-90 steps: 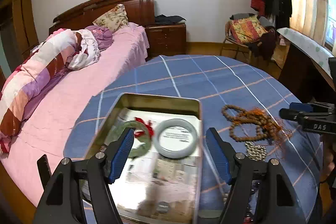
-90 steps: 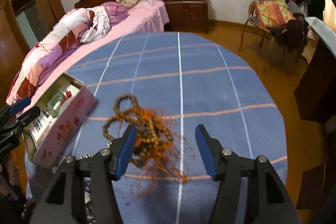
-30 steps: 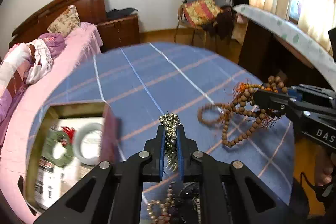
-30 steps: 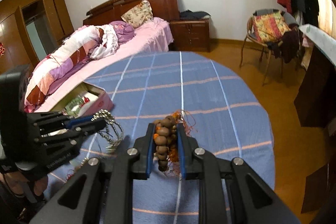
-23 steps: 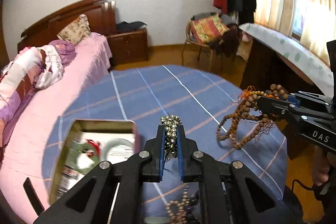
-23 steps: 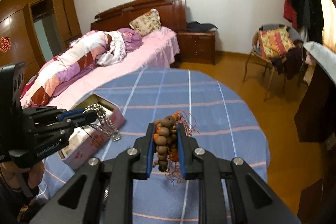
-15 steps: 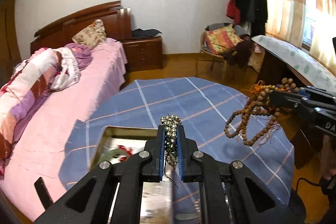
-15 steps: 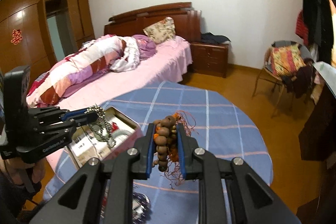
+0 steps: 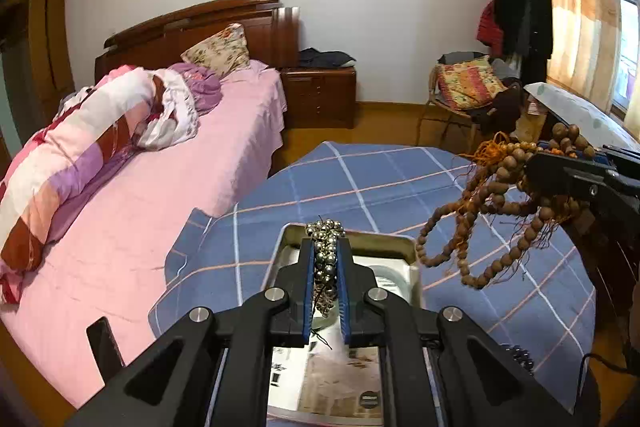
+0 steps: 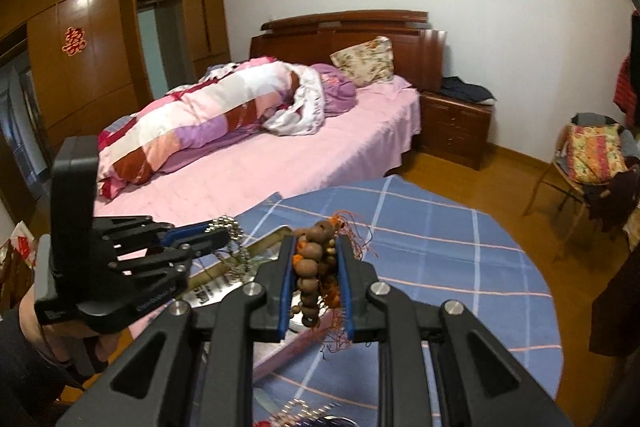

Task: Organize jewelry
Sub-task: 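Carry both strands over the pink tin and open both tools to release them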

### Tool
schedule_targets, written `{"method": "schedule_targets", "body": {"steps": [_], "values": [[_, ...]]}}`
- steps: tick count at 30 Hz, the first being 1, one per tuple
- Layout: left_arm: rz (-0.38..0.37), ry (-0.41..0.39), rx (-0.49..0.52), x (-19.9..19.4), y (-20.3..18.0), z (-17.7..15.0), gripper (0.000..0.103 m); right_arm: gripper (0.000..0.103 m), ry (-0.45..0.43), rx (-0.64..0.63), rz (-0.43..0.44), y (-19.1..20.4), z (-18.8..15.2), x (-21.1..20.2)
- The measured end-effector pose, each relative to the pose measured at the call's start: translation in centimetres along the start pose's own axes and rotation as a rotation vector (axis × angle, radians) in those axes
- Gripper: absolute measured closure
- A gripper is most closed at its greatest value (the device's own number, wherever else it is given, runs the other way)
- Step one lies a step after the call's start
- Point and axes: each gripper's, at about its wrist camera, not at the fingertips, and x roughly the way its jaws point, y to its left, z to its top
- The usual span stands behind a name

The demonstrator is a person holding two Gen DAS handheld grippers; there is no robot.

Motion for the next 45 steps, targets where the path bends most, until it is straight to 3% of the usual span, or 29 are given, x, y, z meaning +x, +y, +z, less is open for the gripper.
{"method": "schedule_targets", "body": {"steps": [16,24,33,34,35,36,38,40,45], "values": [[0.04,0.105,-0.038,3.7,2.4,-3.1,0.094,0.081,0.192,0.008,0.115,3.3,-3.5,8.2],[0.042,0.138,-0.022,4.8,2.3,-4.2,0.093,0.081,0.27,0.019,0.128,3.2,-5.1,10.3],[0.048,0.143,-0.024,4.6,2.1,-4.2,0.092,0.076,0.299,0.034,0.141,2.7,-5.8,10.9],[0.05,0.139,-0.024,4.5,2.2,-4.2,0.089,0.076,0.296,0.039,0.143,2.6,-5.8,10.8],[0.055,0.138,-0.026,4.4,2.2,-4.1,0.079,0.069,0.292,0.045,0.143,2.5,-5.9,10.8],[0.063,0.137,-0.028,4.3,2.2,-4.1,0.071,0.055,0.287,0.049,0.14,2.4,-5.8,10.8],[0.088,0.105,-0.04,3.5,2.3,-3.9,0.038,0.039,0.265,0.054,0.128,2.2,-5.5,10.2],[0.09,0.065,-0.052,2.6,2.4,-3.7,0.031,0.036,0.249,0.052,0.124,1.9,-5.3,9.3],[0.083,0.038,-0.042,0.9,1.9,-3.5,0.031,0.031,0.214,0.048,0.079,0.1,-5.3,6.2]]}}
